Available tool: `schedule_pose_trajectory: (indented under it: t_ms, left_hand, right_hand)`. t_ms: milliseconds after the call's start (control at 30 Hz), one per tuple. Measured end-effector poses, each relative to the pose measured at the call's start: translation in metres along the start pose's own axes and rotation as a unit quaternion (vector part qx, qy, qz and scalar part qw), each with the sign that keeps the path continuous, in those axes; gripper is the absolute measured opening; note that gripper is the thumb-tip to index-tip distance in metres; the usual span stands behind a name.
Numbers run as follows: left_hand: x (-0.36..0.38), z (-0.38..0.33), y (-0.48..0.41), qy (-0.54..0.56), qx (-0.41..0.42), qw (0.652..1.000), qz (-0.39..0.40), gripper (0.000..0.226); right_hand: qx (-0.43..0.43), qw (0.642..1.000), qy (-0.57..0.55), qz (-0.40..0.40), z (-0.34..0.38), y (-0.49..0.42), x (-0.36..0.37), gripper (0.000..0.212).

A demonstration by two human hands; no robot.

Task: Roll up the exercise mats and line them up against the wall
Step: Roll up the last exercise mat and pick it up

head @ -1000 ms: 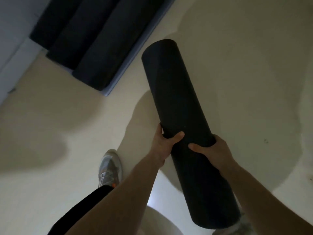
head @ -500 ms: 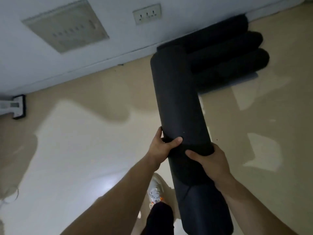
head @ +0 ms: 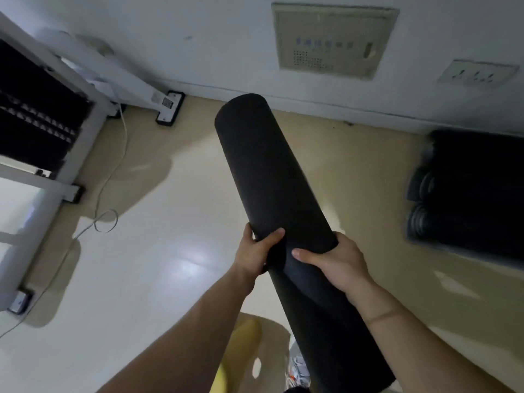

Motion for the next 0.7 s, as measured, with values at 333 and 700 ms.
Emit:
schedule_pose_trajectory:
  t_ms: [333,700]
  left_hand:
    - [-0.102,-0.032,-0.075,0.047,-0.003,0.990,-0.135,0.105]
    - [-0.116,-0.170,-0.216,-0.235,0.044,0.967,-0.083,0.105]
  right_hand:
    - [-0.053,0.986,0.128,0.090,0.091,-0.088,0.100,0.084]
    - [0.090,0.986,-0.093,0.104,0.108,-0.199,0.164,0.105]
Point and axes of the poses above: each hand's wrist, its own y-axis away from the middle knuckle, its own x-axis out of the palm, z = x × y, the point moved 10 cm from there along -y, towards the middle knuckle, and after that the axes turned 3 degrees about -x, right-handed, at the moved point
